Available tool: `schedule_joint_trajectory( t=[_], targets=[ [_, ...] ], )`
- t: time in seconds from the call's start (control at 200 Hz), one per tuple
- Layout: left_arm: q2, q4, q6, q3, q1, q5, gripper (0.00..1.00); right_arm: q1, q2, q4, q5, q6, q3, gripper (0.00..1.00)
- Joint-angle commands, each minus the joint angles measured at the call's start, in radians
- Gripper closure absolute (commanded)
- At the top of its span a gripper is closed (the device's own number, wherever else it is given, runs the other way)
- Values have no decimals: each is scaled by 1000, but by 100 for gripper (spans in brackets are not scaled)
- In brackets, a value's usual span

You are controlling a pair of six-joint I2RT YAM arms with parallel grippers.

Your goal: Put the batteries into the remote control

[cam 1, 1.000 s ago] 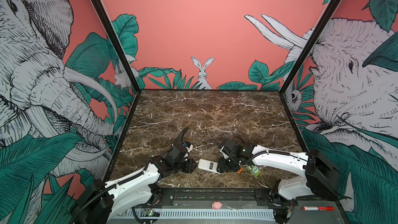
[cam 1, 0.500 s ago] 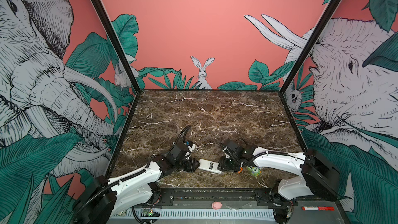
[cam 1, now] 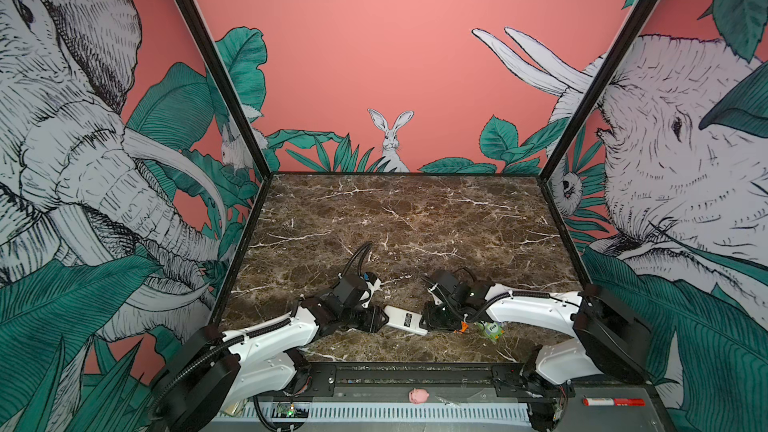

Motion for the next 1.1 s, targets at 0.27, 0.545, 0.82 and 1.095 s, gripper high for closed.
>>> schedule_joint_trajectory(
  t=[0.27,0.545,0.82,1.095],
  targets=[
    [34,48,-4,7,5,6,54,1,52,-4,19,-22,-18,72],
    [59,83,-23,-6,4,16,59,3,63,-25,26,-48,-7,75],
    [37,86,-50,-45,0,31,67,26,105,-96,55,-91,66,76],
    [-6,95,-131,-86,-70,7,74,77,191,-134,84,-94,151,75]
  ],
)
